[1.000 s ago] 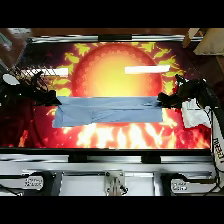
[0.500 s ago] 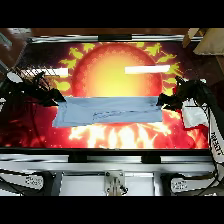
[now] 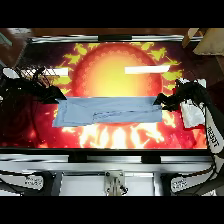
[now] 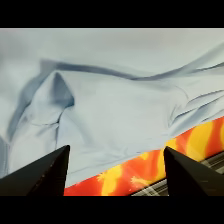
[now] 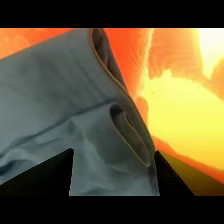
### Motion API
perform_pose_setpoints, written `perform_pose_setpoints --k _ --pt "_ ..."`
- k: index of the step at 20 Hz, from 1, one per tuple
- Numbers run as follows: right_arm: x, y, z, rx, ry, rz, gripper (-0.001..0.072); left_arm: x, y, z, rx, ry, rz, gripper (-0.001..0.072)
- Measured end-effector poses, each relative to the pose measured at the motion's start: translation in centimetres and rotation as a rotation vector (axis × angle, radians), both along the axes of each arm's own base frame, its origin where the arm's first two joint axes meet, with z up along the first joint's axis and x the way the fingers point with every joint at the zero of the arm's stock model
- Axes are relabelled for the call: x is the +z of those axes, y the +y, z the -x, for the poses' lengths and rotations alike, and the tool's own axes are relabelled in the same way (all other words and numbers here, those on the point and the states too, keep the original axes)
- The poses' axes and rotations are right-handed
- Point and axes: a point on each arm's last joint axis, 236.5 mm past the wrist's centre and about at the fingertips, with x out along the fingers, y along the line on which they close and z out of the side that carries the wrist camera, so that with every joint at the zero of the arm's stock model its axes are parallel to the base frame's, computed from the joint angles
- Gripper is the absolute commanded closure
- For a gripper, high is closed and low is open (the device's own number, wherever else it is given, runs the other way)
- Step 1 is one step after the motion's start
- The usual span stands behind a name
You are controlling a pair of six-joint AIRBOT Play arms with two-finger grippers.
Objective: Fold the shirts.
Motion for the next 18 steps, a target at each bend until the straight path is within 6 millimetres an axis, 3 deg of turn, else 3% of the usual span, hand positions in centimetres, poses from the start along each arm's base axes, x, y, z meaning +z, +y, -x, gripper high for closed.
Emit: perform_pose_setpoints --k 1,2,5,7,8,11,14,18 --pt "-0.4 0.8 0.0 0.0 0.007 -0.018 0.0531 0.7 -0.5 -0.3 0.001 -0.023 0.018 0.0039" --pt "-0.8 1.2 0.2 0.008 0.022 -0.024 0.0622 1.7 -0.9 -0.7 0.007 -0.055 0.041 0.0039" --pt "-0.2 2.6 0.3 0.062 -0.002 -0.032 0.0626 4.5 -1.9 -1.7 0.017 -0.139 0.094 0.0064" --pt "2.3 3.0 0.1 0.113 -0.064 -0.022 0.0626 6.1 -2.6 -2.0 0.019 -0.182 0.123 0.0432" --pt "4.2 3.1 -0.6 0.123 -0.124 -0.015 0.0626 6.7 -3.1 -2.1 0.015 -0.201 0.134 0.0528" --pt "10.8 3.6 -0.8 0.153 -0.274 -0.003 0.0626 7.4 -5.9 -2.2 -0.02 -0.232 0.154 0.0675" --pt "16.9 4.2 0.7 0.158 -0.376 -0.005 0.0626 6.1 -11.7 -1.5 -0.09 -0.24 0.171 0.0676" --pt "23.7 5.3 4.4 0.137 -0.455 -0.039 0.0626 2.5 -22.1 1.5 -0.185 -0.218 0.217 0.0677"
